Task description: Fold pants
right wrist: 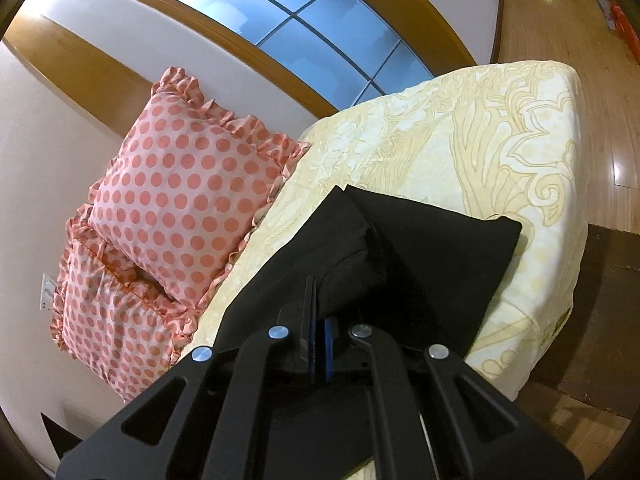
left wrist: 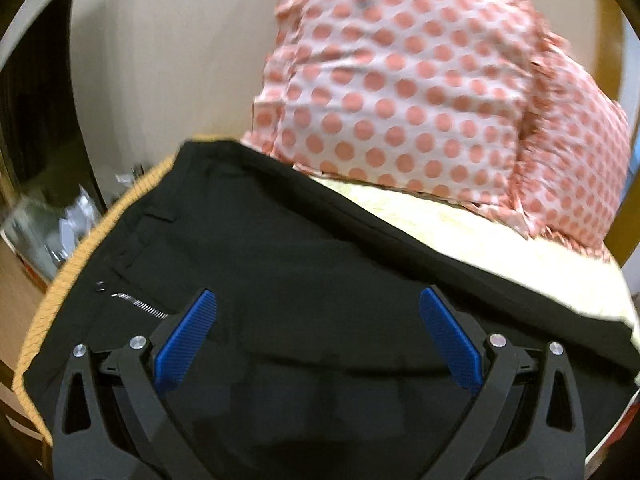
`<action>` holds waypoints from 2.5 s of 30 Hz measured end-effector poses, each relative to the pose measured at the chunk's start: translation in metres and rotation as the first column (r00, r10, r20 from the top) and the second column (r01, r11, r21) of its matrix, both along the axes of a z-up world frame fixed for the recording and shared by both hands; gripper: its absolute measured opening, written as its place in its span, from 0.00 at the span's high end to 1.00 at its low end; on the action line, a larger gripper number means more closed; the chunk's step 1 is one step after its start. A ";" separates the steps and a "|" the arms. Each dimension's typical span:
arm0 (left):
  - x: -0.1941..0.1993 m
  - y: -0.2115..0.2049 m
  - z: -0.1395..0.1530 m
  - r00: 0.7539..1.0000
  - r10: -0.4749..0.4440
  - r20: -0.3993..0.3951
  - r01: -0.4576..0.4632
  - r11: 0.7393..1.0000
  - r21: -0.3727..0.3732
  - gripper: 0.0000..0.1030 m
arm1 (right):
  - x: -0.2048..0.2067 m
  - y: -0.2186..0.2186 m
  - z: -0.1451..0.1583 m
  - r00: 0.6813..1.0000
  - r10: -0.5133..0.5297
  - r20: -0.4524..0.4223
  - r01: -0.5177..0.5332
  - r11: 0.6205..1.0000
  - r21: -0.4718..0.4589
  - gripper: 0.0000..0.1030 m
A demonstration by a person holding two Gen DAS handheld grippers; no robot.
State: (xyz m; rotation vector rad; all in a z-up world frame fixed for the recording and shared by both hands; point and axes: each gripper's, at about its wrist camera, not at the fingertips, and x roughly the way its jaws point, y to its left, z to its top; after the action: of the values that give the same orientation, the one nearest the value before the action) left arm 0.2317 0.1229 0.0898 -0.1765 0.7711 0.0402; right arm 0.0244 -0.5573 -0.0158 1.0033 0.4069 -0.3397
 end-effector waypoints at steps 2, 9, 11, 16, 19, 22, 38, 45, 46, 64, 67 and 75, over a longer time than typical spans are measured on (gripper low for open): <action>0.024 0.011 -0.003 0.999 0.016 -0.046 -0.019 0.998 -0.058 0.05 | 0.002 -0.001 0.000 1.000 0.003 0.002 -0.003 1.000 -0.001 0.98; 0.127 0.037 -0.013 0.979 0.109 -0.174 -0.130 0.985 -0.114 0.12 | 0.005 -0.003 0.000 1.000 0.014 -0.010 -0.014 1.000 -0.006 0.98; 0.154 0.044 -0.020 0.964 0.169 -0.203 -0.189 0.978 -0.084 0.14 | 0.007 -0.004 -0.001 1.000 0.019 -0.021 -0.019 1.000 -0.014 0.98; 0.195 0.068 -0.041 0.923 0.260 -0.285 -0.305 0.944 -0.128 0.24 | 0.011 -0.003 0.002 0.999 0.031 -0.040 -0.033 0.998 -0.049 0.97; 0.204 0.079 -0.053 0.908 0.269 -0.322 -0.339 0.923 -0.182 0.50 | 0.015 -0.002 0.003 0.998 0.032 -0.048 -0.035 0.997 -0.072 0.97; 0.192 0.089 -0.057 0.908 0.284 -0.307 -0.370 0.888 -0.272 0.87 | 0.018 -0.002 0.004 0.998 0.036 -0.045 -0.039 0.996 -0.081 0.97; -0.095 0.088 0.026 0.971 0.228 0.067 -0.213 0.961 -0.175 0.90 | 0.015 -0.026 0.029 1.000 0.026 0.008 -0.024 0.993 -0.117 0.97; -0.187 0.084 -0.040 0.956 0.292 0.036 -0.282 0.945 -0.163 0.90 | -0.002 -0.037 0.009 1.000 0.015 0.001 -0.015 0.999 -0.044 0.97; -0.191 0.084 -0.046 0.955 0.296 0.035 -0.287 0.945 -0.158 0.90 | -0.004 -0.038 0.007 1.000 0.016 0.002 -0.015 0.999 -0.034 0.97; -0.218 0.088 -0.080 0.920 0.385 0.070 -0.365 0.910 -0.197 0.60 | -0.013 -0.044 0.022 0.996 0.001 0.088 -0.002 1.000 0.015 0.97; -0.213 0.096 -0.075 0.915 0.394 0.082 -0.372 0.906 -0.203 0.62 | -0.008 -0.044 0.029 0.996 0.008 0.090 -0.008 1.000 0.002 0.97; -0.220 0.098 -0.074 0.928 0.364 0.080 -0.342 0.916 -0.211 0.94 | -0.019 -0.047 0.010 0.999 -0.029 0.045 0.028 0.999 0.029 0.97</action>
State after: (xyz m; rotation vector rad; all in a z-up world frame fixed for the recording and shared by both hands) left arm 0.0112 0.2209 0.0158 -0.5002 0.6158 0.2973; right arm 0.0051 -0.6039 -0.0060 1.0432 0.3578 -0.3370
